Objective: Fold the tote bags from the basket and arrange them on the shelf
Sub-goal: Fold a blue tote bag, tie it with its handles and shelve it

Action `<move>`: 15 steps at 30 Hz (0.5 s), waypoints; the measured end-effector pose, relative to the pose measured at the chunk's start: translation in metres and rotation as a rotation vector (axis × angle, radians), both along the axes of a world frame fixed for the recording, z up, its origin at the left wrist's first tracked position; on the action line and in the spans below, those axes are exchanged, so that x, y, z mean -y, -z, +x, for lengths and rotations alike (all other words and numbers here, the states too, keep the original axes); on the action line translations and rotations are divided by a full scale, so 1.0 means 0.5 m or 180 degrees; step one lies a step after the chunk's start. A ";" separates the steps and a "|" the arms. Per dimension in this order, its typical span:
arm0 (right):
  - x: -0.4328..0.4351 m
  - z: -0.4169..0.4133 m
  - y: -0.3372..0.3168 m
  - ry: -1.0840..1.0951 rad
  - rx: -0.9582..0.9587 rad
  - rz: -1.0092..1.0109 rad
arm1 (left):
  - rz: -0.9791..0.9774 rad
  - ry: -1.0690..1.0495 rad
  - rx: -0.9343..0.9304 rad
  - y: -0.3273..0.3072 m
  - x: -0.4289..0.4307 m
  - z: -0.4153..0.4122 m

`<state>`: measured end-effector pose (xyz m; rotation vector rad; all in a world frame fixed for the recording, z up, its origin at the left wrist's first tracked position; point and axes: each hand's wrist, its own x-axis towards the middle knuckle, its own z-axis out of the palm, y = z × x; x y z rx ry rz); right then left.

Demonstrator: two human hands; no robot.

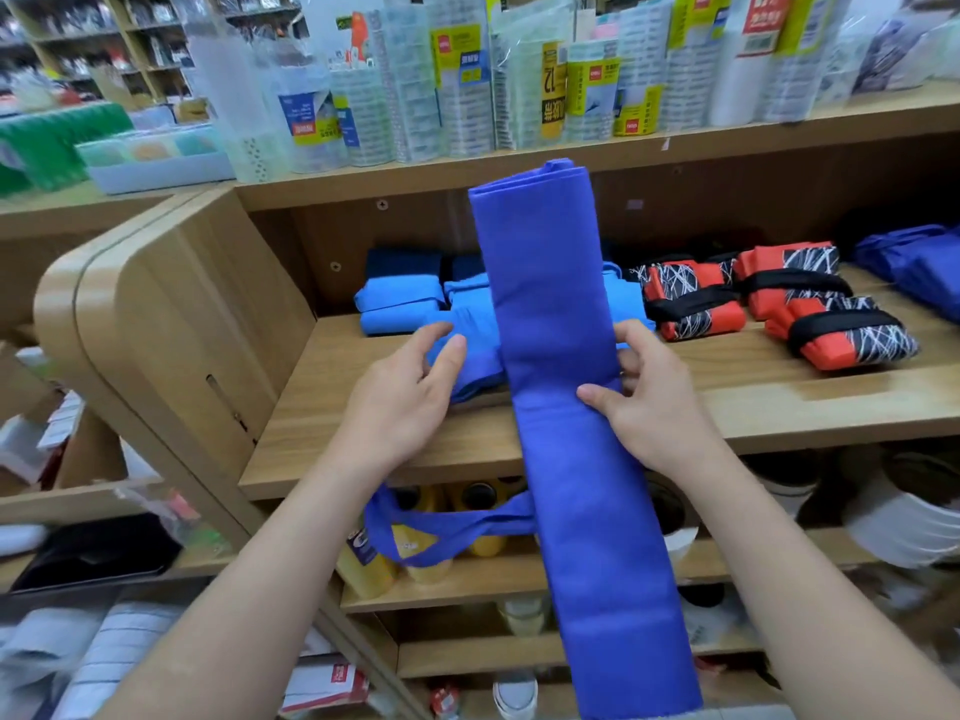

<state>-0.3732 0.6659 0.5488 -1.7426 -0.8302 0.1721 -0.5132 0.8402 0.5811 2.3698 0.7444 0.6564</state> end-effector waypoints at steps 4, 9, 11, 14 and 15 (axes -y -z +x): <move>0.018 0.012 -0.004 0.0000 -0.0542 0.0613 | 0.0365 -0.0143 -0.0461 -0.010 -0.021 0.014; 0.042 0.033 -0.012 0.0007 -0.0692 0.0873 | 0.0222 0.0014 -0.0619 -0.030 -0.055 0.037; 0.040 0.034 -0.011 -0.0014 -0.0806 0.0967 | -0.0044 0.0232 -0.0484 -0.026 -0.063 0.048; 0.030 0.028 -0.010 -0.0080 -0.0940 0.1080 | -0.0458 0.0460 -0.0380 -0.022 -0.057 0.054; 0.028 0.025 -0.010 -0.0122 -0.0967 0.1102 | -0.0275 0.0396 -0.0310 -0.026 -0.054 0.047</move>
